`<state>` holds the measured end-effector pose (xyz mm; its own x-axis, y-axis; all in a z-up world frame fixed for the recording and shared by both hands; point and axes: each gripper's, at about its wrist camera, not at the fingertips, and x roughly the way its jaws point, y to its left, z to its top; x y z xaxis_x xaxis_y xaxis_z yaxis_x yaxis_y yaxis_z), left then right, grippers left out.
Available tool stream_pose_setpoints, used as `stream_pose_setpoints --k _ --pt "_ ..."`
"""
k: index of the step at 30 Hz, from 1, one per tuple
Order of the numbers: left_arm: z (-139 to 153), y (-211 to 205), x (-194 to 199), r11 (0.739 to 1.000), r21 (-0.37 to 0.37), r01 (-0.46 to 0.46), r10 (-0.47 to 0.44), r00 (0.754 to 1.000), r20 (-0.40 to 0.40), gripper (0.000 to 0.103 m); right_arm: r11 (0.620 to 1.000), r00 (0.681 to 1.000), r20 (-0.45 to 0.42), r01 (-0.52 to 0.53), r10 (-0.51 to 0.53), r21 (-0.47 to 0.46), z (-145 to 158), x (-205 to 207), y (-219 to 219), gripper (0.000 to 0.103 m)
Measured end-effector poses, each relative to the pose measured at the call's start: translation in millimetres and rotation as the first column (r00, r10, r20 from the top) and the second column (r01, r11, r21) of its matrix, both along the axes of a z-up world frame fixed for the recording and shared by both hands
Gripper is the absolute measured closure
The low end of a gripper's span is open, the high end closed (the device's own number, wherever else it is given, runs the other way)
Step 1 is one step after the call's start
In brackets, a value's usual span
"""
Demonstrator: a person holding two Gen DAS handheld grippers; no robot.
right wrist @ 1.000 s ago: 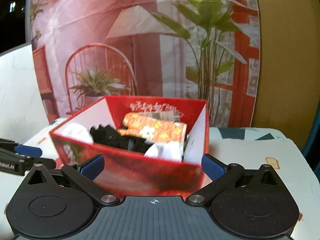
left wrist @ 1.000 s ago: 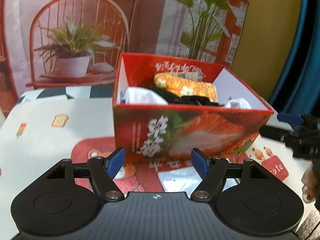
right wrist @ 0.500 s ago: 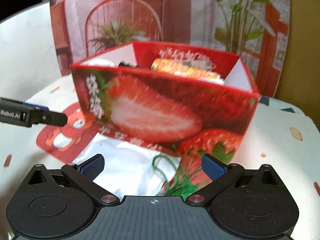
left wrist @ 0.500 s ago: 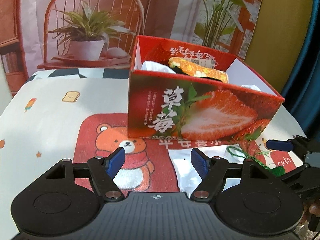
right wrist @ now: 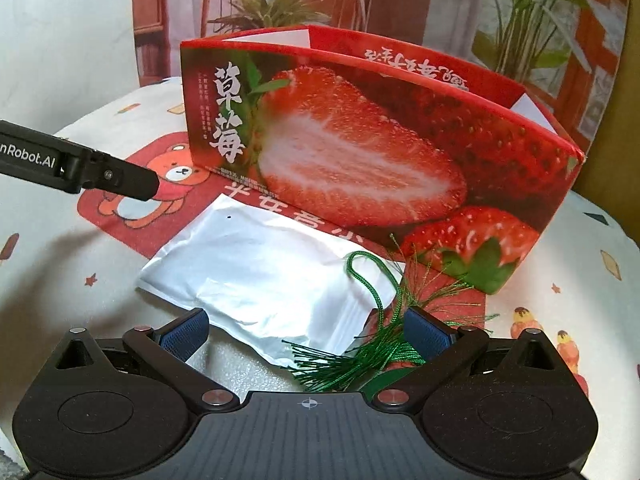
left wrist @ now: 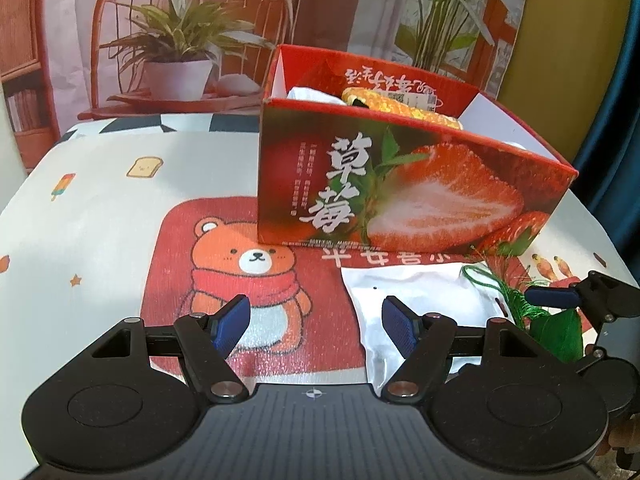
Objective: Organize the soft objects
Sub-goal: 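Lower both grippers toward the white packet with green tassel beside the box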
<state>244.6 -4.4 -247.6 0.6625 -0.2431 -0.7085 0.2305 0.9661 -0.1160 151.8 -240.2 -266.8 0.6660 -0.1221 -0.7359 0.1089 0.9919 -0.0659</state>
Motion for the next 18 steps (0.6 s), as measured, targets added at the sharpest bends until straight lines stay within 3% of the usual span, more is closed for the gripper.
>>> stream_pose_setpoints --k 18 --pt "-10.7 2.5 2.2 0.999 -0.017 -0.031 0.030 0.999 -0.041 0.028 0.988 0.993 -0.056 -0.112 0.107 -0.105 2.1 -3.7 16.2 0.000"
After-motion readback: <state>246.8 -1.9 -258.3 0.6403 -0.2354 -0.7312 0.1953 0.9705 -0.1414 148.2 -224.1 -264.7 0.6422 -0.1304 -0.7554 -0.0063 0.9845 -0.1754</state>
